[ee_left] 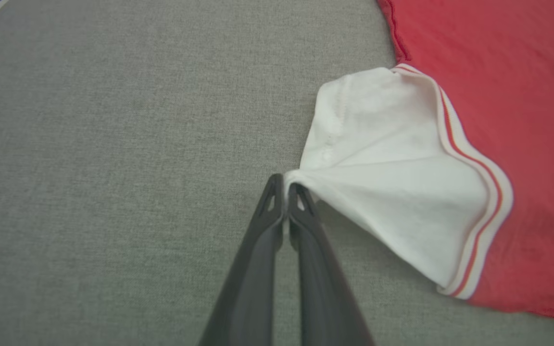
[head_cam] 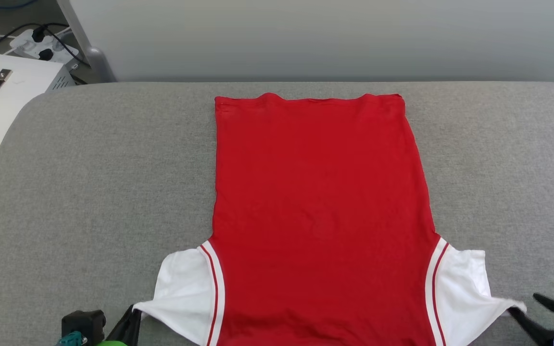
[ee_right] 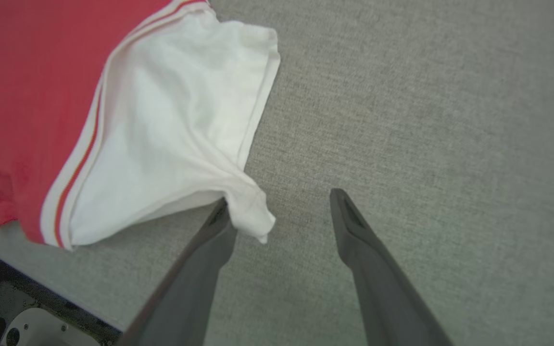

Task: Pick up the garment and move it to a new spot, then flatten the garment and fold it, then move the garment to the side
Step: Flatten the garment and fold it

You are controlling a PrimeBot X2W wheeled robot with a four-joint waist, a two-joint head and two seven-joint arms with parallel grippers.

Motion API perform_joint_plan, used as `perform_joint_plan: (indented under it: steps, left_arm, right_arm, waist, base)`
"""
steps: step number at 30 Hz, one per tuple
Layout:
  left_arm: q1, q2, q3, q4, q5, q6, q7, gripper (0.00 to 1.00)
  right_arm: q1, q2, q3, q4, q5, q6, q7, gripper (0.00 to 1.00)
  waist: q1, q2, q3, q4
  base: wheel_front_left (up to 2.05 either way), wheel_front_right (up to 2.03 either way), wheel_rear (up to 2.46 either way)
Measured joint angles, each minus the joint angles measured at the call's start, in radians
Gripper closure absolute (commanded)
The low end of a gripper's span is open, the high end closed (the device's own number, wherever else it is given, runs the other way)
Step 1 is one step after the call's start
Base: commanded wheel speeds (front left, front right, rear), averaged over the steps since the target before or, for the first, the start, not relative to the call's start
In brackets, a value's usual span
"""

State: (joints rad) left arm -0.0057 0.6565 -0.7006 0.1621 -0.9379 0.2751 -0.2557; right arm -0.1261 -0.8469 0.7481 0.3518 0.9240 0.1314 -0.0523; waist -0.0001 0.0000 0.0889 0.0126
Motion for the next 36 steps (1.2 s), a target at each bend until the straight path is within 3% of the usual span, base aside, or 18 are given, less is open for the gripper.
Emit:
perform_joint_plan:
  steps: [8, 13, 18, 22, 26, 30, 36]
  left_arm:
    - [-0.047, -0.022, 0.067, -0.108, 0.118, 0.033, 0.000, 1.00]
    - [-0.099, -0.054, 0.086, -0.153, 0.186, 0.038, 0.000, 1.00]
    - [-0.157, -0.105, 0.098, -0.183, 0.258, 0.035, 0.000, 1.00]
    - [-0.196, -0.149, 0.098, -0.191, 0.304, 0.018, 0.000, 1.00]
    - [-0.233, -0.195, 0.103, -0.195, 0.352, -0.004, 0.000, 1.00]
    - [-0.261, -0.235, 0.111, -0.197, 0.384, -0.023, 0.000, 1.00]
    - [-0.295, -0.282, 0.127, -0.195, 0.428, -0.052, 0.000, 1.00]
  right_arm:
    - [-0.161, -0.092, -0.295, -0.129, -0.064, 0.000, 0.029, 0.00]
    - [-0.342, -0.086, -0.426, -0.194, -0.093, 0.000, 0.161, 0.00]
    - [-0.569, -0.071, -0.418, -0.212, -0.089, 0.000, 0.449, 0.00]
    - [-0.724, -0.031, -0.384, -0.137, -0.032, 0.000, 0.763, 0.00]
    - [-0.896, 0.031, -0.375, -0.033, -0.068, 0.000, 0.961, 0.00]
    - [-1.012, 0.094, -0.374, 0.059, -0.156, 0.000, 1.046, 0.00]
    - [-1.101, 0.173, -0.379, 0.170, -0.257, 0.000, 1.063, 0.00]
  waist:
    - [0.0000, 0.0000, 0.062, 0.017]
    - [0.0000, 0.0000, 0.122, 0.045]
    - [0.0000, 0.0000, 0.200, 0.085]
    - [0.0001, 0.0000, 0.264, 0.123]
    - [0.0001, 0.0000, 0.331, 0.163]
    - [0.0002, 0.0000, 0.393, 0.199]
    - [0.0002, 0.0000, 0.489, 0.252]
  base:
    - [0.00, 0.00, 0.00]
    - [0.00, 0.00, 0.00]
    - [0.00, 0.00, 0.00]
    - [0.00, 0.00, 0.00]
    - [0.00, 0.00, 0.00]
    - [0.00, 0.00, 0.00]
    - [0.00, 0.00, 0.00]
